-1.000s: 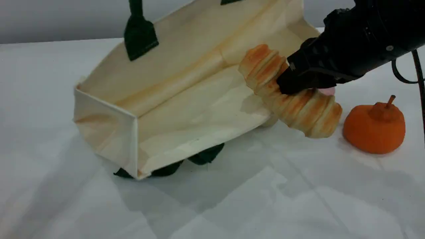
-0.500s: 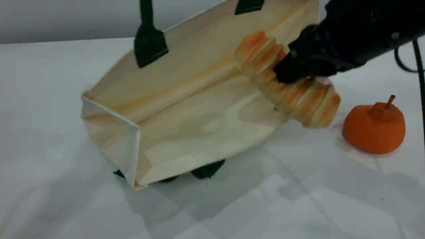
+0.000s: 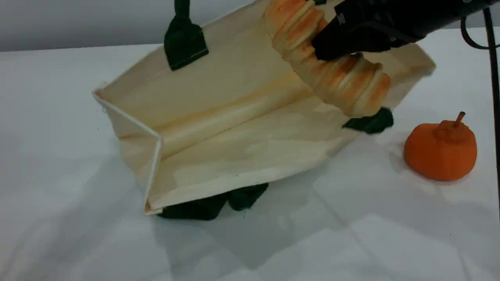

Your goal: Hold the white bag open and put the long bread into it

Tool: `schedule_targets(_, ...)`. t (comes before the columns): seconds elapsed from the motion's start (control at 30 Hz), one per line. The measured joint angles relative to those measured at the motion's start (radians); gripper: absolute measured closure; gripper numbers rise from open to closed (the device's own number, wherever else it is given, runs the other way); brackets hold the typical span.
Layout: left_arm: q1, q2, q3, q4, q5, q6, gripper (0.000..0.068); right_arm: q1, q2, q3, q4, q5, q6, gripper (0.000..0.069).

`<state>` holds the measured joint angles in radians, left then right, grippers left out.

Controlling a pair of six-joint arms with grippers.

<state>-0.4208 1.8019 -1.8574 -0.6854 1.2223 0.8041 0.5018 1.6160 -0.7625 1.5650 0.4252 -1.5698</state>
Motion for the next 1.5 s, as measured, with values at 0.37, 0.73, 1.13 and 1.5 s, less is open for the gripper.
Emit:
schedule_targets(0.37, 0.000, 0.000, 0.000, -0.005, 0.000, -0.001, 0.0601, 0.042, 0.066, -0.011, 0.004, 0.022, 0.000, 0.0631)
schedule_targets(0.73, 0.000, 0.000, 0.000, -0.003, -0.002, -0.001, 0.0601, 0.088, 0.173, -0.092, 0.001, -0.005, 0.000, 0.0631)
schedule_targets(1.13, 0.000, 0.000, 0.000, 0.004, 0.000, -0.001, 0.0601, 0.088, 0.264, -0.114, 0.001, -0.047, 0.000, 0.0632)
schedule_targets(1.5, 0.000, 0.000, 0.000, 0.004, -0.002, -0.001, 0.0601, 0.088, 0.268, -0.136, 0.001, -0.011, 0.000, 0.0632)
